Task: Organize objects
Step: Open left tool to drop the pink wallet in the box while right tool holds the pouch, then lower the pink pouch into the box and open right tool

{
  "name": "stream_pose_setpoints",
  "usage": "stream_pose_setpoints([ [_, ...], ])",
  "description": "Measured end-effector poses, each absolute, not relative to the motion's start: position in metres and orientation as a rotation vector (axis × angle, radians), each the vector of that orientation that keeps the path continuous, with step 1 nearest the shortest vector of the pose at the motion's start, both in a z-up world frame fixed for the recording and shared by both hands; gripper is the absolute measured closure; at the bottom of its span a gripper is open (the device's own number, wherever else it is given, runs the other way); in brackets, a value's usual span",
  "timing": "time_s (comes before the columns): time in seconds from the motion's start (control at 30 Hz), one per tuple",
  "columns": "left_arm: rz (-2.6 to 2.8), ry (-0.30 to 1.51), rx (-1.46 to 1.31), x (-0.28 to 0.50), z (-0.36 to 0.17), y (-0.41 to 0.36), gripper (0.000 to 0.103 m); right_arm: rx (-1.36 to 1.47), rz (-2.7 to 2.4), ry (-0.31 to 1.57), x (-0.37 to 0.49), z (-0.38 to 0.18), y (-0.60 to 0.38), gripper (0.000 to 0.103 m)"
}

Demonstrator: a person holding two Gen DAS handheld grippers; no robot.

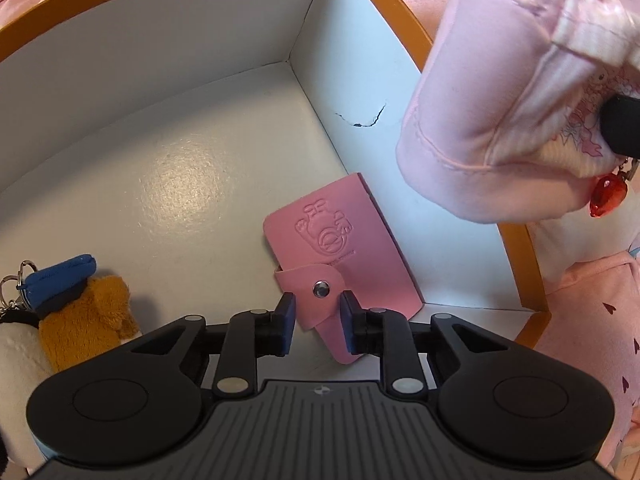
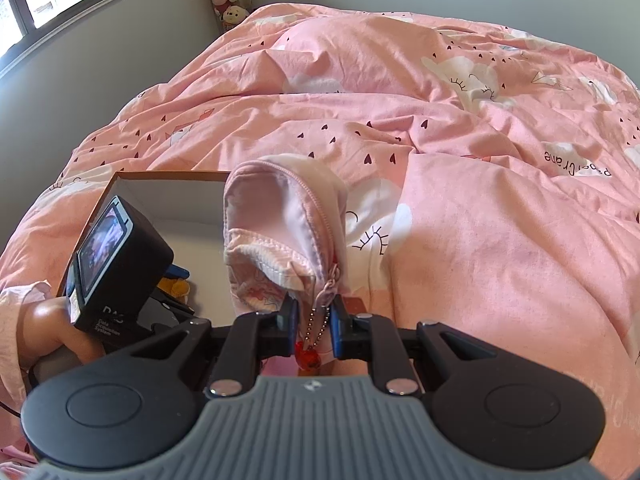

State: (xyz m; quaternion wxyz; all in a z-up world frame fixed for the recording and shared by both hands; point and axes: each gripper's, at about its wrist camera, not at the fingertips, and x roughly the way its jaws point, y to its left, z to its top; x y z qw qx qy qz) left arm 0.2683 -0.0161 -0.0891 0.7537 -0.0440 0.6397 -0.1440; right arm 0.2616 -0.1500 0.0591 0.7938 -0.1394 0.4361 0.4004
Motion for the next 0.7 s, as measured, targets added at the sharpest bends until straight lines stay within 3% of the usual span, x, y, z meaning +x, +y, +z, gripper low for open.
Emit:
stream_pose_setpoints([
  [0.17, -0.344, 1.361, -0.146, 0.263, -0.084, -0.004, 0.076, -0.302, 0.872, 0.954, 0.266, 0.060, -0.148, 0.086],
  [0.43, -0.304, 1.161, -0.069, 0.229, -0.030, 0.040, 0.076, -0.344, 0.962, 1.007, 0.258, 0.065, -0.132, 0.086],
  [0.7, -0.415, 1.090, -0.047, 0.215, -0.010, 0.033, 0.075, -0.501, 0.982, 1.179, 0.255, 0.027, -0.091, 0.086],
])
